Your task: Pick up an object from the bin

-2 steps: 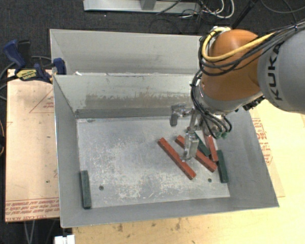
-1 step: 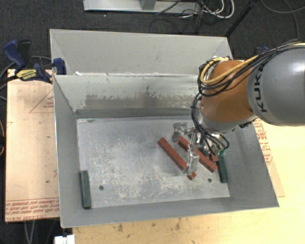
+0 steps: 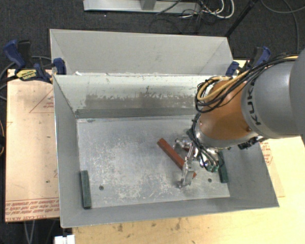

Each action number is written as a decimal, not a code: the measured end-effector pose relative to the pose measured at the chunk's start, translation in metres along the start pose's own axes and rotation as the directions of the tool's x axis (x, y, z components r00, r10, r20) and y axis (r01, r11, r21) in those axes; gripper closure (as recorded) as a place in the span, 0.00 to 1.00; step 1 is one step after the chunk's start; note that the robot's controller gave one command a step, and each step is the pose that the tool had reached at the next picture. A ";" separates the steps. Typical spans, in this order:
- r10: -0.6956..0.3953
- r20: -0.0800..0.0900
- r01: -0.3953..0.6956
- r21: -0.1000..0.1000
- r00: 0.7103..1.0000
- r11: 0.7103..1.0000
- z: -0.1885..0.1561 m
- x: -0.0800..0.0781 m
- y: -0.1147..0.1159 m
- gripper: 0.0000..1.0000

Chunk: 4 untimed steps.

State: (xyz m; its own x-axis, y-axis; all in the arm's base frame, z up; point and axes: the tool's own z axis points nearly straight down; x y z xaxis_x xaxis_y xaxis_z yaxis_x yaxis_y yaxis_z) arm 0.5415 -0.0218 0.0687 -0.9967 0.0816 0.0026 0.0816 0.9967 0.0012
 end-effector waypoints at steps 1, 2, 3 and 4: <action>0.000 0.003 0.000 0.000 1.000 1.000 -0.001 -0.001 0.000 1.00; 0.000 0.004 0.000 0.000 1.000 1.000 -0.001 -0.001 0.000 0.00; 0.000 0.003 0.000 0.000 1.000 1.000 -0.001 -0.001 0.000 1.00; 0.000 0.004 0.000 0.000 1.000 1.000 -0.001 -0.001 0.000 0.00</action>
Offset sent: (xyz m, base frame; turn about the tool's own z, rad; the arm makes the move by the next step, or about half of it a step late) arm 0.0000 0.0000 0.0000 0.0000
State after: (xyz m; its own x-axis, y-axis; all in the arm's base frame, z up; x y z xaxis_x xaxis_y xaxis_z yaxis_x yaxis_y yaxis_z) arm 0.5427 -0.0217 0.0698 -0.9967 0.0813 -0.0013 0.0813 0.9967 0.0014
